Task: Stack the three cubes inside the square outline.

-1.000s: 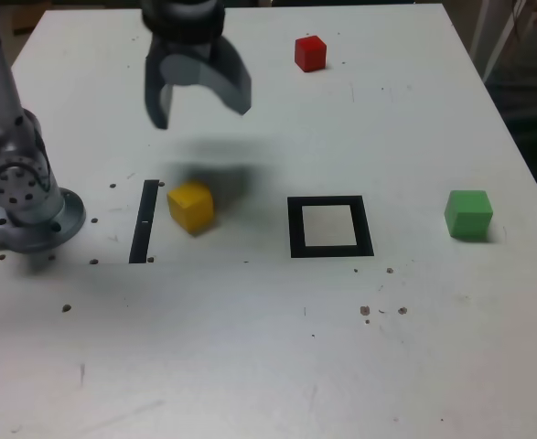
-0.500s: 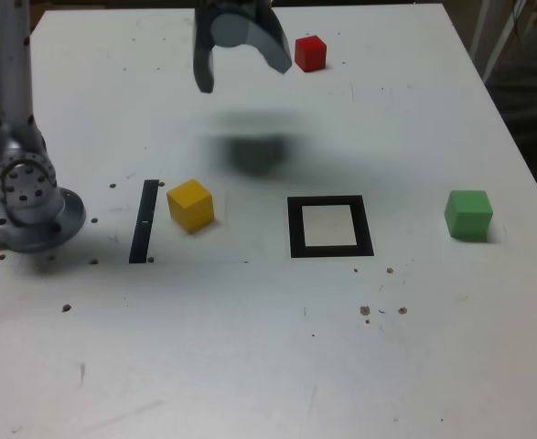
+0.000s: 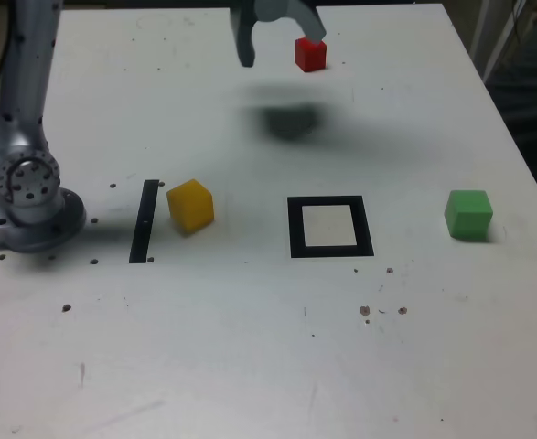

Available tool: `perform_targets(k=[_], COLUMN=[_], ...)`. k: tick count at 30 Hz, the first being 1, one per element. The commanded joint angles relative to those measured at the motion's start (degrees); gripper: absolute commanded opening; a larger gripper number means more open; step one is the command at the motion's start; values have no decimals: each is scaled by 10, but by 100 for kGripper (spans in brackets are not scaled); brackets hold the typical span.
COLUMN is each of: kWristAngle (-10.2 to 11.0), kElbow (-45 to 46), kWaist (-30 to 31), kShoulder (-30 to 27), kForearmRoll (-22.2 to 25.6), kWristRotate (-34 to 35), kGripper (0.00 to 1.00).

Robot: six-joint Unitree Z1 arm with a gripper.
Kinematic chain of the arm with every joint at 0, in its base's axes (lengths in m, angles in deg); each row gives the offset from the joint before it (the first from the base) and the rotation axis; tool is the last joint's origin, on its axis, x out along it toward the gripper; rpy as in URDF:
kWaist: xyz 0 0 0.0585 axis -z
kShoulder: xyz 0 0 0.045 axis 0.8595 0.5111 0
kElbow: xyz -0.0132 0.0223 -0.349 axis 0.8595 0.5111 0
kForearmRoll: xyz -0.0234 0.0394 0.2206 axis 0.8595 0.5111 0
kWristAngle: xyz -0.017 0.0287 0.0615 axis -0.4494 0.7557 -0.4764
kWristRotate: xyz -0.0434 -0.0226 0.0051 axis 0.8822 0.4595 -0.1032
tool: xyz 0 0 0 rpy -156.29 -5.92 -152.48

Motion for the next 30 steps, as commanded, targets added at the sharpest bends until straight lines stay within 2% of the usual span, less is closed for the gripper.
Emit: perform_targets(k=[1,13,30], kWristAngle=[1,-5,-21], kElbow=[-26,-169,-309], kWaist=[-9,-54,-69], kShoulder=[20,117,217], kForearmRoll=[6,43,91], kWristRotate=[-2,-3,-5], kGripper=[99,98,96])
